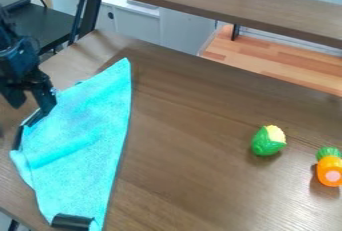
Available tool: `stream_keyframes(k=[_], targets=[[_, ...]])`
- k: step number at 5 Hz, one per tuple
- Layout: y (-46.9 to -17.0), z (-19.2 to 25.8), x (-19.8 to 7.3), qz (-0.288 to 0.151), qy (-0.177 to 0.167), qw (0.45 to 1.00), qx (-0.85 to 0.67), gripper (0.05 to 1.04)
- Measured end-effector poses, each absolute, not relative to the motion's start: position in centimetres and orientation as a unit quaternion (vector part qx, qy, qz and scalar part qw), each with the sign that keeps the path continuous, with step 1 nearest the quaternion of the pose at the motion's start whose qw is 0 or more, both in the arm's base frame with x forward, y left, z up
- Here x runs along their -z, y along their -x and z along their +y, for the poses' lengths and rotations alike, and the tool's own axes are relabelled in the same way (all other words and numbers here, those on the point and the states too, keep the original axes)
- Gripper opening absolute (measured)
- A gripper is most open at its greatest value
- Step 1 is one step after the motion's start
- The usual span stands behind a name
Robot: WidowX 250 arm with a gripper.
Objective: Unfold the cloth from bottom left to top right
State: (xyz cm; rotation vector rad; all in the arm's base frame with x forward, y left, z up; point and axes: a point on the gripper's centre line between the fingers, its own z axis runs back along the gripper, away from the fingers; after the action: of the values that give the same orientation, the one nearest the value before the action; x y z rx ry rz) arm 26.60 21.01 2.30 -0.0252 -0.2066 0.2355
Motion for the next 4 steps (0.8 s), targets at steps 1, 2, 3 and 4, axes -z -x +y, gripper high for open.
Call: stream_keyframes(k=[1,2,3,4], targets=[[-26.3,21.9,-0.8,-0.093,0.009,0.988,-0.125,1.000],[-26.3,21.9,-0.3,-0.096,0.002,0.988,-0.121,1.000],[-25.7,20.8,0.3,-0.086,0.021,0.989,-0.117,1.000],[-25.6,19.9,-1.1,-0.100,0.032,0.988,-0.109,1.000]])
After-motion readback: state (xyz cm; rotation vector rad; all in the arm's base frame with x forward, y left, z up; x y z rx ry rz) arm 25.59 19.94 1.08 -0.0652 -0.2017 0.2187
